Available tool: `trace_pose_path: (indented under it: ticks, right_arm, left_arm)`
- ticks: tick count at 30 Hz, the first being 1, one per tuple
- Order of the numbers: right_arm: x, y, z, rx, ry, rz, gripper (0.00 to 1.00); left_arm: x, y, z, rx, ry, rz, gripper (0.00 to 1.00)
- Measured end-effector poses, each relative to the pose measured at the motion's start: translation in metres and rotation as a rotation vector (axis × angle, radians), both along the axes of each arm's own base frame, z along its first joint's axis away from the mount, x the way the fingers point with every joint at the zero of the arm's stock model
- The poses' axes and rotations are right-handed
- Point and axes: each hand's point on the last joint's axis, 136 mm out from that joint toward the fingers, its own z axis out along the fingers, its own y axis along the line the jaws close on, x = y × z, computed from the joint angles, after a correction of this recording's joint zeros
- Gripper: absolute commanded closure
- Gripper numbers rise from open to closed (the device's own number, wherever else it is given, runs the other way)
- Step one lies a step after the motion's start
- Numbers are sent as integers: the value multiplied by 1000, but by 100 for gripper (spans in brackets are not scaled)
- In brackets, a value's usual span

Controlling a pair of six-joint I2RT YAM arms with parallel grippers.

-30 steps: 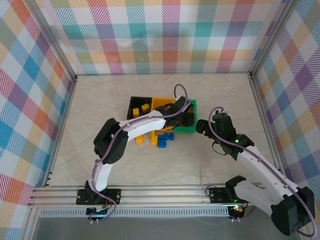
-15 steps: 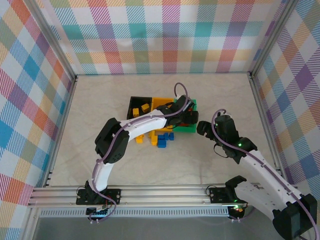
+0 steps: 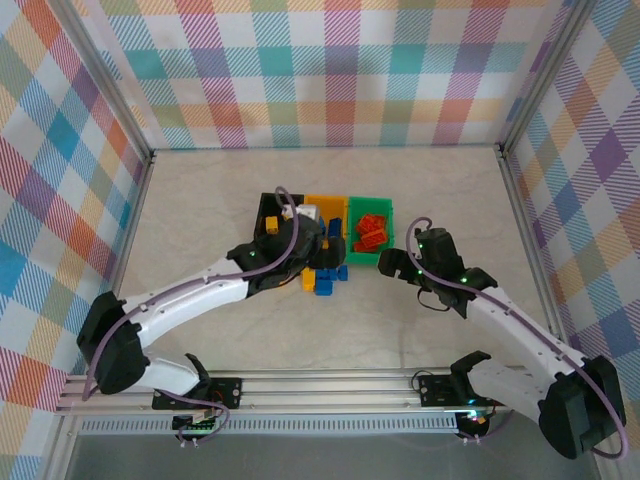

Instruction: Sort the legos into containers by color

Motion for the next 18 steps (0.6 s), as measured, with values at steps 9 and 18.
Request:
trace_pose_path:
  ticks: [9, 18]
  right_arm:
    - [-1, 8, -3, 2, 6, 26, 10]
    - [-2, 5, 8, 12, -30, 18, 10]
  left_arm:
    - [-13, 63, -85, 283, 151, 80, 18]
    - [-7, 83, -117, 390, 187, 138, 33]
